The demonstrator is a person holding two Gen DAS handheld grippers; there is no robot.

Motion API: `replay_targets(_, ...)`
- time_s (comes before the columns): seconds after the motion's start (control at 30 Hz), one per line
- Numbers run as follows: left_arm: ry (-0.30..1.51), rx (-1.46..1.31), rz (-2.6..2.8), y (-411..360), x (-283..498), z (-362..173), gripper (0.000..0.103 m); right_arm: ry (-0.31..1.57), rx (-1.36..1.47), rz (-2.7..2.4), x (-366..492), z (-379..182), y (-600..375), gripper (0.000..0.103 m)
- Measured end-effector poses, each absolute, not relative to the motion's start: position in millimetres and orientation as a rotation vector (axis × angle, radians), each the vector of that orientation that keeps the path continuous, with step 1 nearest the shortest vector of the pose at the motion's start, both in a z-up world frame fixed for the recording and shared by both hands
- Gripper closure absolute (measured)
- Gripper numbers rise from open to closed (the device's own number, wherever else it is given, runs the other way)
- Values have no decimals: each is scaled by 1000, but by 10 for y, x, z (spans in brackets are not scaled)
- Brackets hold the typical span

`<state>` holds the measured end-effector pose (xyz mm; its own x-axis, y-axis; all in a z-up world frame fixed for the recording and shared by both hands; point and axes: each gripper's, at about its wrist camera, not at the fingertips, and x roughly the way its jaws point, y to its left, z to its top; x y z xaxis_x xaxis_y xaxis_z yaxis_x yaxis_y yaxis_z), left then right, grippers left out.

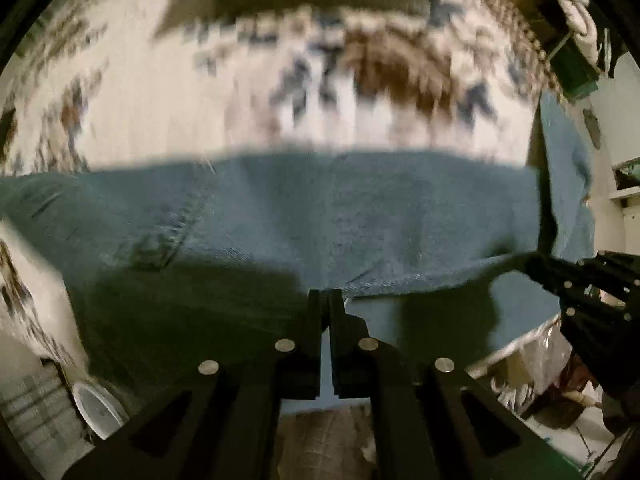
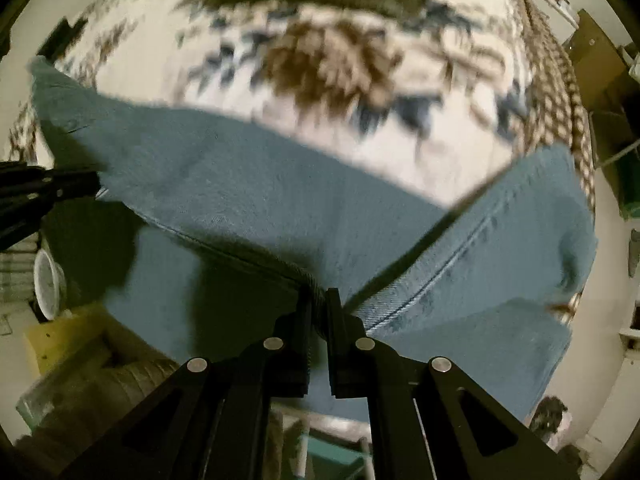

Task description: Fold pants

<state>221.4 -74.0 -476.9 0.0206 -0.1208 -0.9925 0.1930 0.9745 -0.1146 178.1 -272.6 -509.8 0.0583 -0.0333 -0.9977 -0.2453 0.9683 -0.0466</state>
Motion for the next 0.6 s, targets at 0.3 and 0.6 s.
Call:
replay_targets(0.3,1600,47,-226,-753,1929,-5348,97,1583,-328,104,1302,-5670,-2618,94)
replay_targets(0.6,1569,55,-115,-917,2261,-4916,26,1525,-19,-52,1386,-4988,-3150,12)
